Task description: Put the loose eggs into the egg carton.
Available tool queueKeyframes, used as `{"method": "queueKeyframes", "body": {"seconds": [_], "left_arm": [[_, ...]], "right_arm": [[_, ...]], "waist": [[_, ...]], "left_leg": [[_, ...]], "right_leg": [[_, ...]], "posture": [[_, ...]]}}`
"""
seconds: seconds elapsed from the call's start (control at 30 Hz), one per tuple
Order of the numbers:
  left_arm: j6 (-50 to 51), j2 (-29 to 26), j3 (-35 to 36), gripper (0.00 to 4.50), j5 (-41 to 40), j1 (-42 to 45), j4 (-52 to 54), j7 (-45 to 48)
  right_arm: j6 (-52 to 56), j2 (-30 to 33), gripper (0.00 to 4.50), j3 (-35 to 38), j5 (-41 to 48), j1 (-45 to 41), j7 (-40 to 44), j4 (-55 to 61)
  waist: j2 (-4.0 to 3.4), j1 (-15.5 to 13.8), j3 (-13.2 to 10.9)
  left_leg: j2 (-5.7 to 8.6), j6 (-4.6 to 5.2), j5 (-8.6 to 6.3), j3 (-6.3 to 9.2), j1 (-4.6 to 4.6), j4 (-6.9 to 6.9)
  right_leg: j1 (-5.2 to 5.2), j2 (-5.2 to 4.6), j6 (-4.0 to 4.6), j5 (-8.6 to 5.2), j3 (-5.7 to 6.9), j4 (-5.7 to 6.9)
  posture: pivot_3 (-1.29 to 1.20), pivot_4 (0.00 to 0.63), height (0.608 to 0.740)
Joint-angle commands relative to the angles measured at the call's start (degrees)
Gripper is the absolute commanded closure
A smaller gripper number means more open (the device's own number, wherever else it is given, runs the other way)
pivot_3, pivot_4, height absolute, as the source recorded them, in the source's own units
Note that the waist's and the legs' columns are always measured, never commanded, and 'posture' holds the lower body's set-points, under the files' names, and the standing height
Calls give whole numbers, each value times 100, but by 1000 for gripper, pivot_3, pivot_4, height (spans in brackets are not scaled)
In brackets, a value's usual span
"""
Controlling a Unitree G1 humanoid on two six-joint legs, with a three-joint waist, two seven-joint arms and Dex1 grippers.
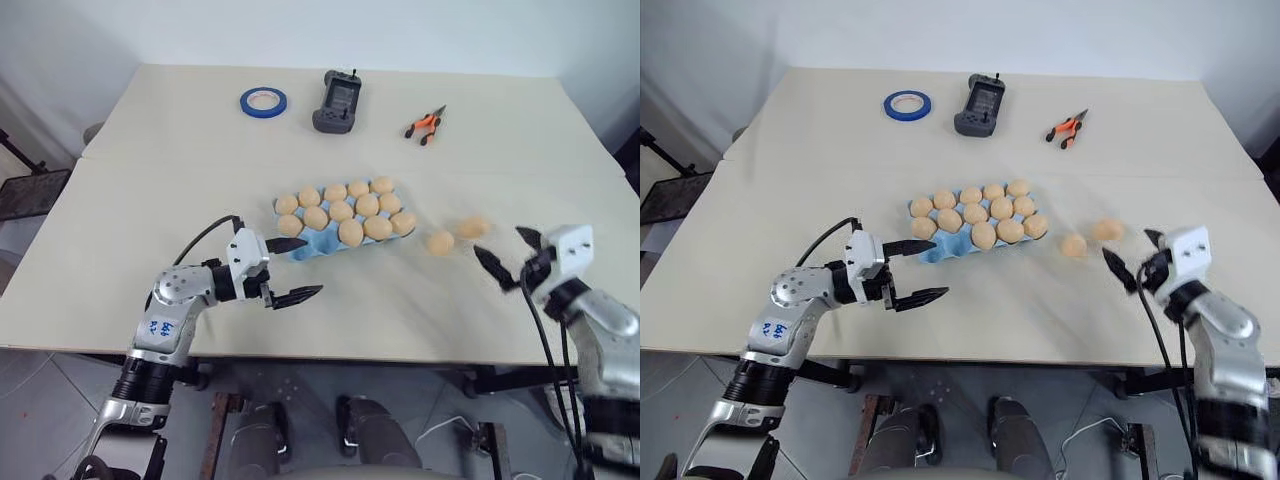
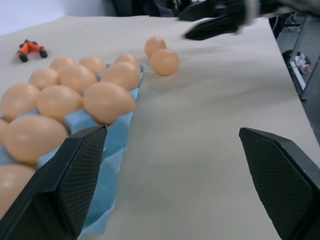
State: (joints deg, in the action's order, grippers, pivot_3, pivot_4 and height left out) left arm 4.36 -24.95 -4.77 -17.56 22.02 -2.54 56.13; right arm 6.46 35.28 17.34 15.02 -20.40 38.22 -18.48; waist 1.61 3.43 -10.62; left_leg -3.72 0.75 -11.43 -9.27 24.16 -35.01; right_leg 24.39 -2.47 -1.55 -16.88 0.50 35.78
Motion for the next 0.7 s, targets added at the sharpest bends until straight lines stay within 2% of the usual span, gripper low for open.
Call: {"method": "queueKeyframes", "body": {"seconds": [0.03, 0.17, 0.23, 0.33, 0.57, 0.7], "left_arm": [[-33, 2, 54, 0, -23, -16, 253, -90], [-13, -15, 111, 0, -49, -148, 387, -217], [11, -30, 141, 0, -83, -210, 475, -255], [41, -52, 188, 0, -132, -272, 578, -290], [13, -42, 338, 0, -176, -327, 674, -396], [-195, -67, 570, 0, -168, -454, 677, -536]], "right_arm": [[-140, 132, 27, -132, -141, -583, 67, -799], [-207, 37, 27, -369, -292, -1354, 146, -1854], [-228, 3, 27, -537, -399, -1557, 247, -2234], [-352, -22, 27, -647, -516, -1734, 220, -2630], [-584, -53, 2285, -612, -450, -1876, 240, -2803], [-882, -148, 2385, -484, -128, -1931, 518, -2261]], "waist": [[0, -8, 0], [0, -21, 0], [0, -20, 0], [0, -19, 0], [-1, -7, 0], [-2, 30, 0]], "left_leg": [[0, 0, 0, 1, 2, 3], [0, 5, -3, 7, 4, 3], [-2, 8, -6, 6, 6, 3], [-2, 7, -10, 6, 6, 3], [0, 3, -12, 4, 5, -4], [-1, 4, -12, 3, 5, -4]], "right_leg": [[4, 0, -1, 0, 1, 3], [10, 1, -30, 15, 6, 18], [11, 2, -79, 42, 6, 17], [11, 2, -79, 42, 7, 16], [8, -3, -78, 42, 4, 17], [9, -2, -80, 43, 2, 18]], "posture": [[0, 150, 740], [0, 150, 740], [0, 150, 740], [0, 150, 740], [0, 150, 740], [0, 150, 740]]}}
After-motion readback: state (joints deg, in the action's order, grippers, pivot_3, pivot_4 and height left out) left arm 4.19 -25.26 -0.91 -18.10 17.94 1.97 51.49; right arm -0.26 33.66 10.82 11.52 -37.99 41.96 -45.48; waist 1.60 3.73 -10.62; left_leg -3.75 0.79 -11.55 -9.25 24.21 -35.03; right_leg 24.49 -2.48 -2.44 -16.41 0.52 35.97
